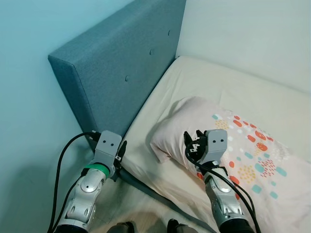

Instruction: Clean up the room

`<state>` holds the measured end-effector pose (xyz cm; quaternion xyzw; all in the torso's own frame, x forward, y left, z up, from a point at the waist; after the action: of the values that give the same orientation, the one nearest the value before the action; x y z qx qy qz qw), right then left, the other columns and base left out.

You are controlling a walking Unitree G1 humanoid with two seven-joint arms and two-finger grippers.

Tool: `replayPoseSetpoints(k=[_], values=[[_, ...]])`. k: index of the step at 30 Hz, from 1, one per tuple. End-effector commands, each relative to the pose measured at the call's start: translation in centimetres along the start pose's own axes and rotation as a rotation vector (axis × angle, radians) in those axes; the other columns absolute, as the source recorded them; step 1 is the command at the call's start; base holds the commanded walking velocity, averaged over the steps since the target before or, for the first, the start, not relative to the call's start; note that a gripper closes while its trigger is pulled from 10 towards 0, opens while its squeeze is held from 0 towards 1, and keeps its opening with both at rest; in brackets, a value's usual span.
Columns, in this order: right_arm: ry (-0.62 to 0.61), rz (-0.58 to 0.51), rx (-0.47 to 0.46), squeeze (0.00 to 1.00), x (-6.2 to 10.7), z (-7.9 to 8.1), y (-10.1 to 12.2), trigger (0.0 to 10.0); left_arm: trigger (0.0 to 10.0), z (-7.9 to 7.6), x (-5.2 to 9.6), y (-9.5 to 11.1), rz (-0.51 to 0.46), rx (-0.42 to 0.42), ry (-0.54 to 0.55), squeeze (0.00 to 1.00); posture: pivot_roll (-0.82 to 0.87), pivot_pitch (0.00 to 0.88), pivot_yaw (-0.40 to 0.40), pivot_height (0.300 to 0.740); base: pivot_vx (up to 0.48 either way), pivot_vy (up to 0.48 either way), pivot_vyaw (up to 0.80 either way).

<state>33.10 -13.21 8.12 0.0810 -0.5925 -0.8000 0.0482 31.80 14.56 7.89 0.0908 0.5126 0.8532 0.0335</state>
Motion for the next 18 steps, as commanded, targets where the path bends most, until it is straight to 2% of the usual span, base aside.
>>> replayPoseSetpoints(k=[1, 18], values=[[-0.010, 0.017, -0.011, 0.00, 0.35, -0.34, -0.58, 10.0, 10.0, -0.59, 0.10, -0.58, 0.022, 0.005, -0.021, 0.00, 0.04, 0.070, 0.023, 0.740, 0.000, 0.000, 0.00], [-0.002, 0.019, -0.011, 0.00, 0.23, -0.31, -0.60, 10.0, 10.0, -0.58, 0.06, -0.57, 0.020, 0.002, -0.020, 0.00, 0.04, 0.064, 0.020, 0.740, 0.000, 0.000, 0.00]])
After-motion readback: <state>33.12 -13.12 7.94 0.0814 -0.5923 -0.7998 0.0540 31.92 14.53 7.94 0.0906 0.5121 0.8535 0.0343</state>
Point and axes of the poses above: a point about 5 cm out from each wrist's last joint towards the gripper, its own x axis pointing back from the gripper into the wrist, its own y axis along the axis of the wrist's last joint, z = x × y, the point moved 3 cm from there along -x, pointing out of the wrist towards the gripper, and after that the axes turned 13 degrees about -x, right-handed, at the moved point
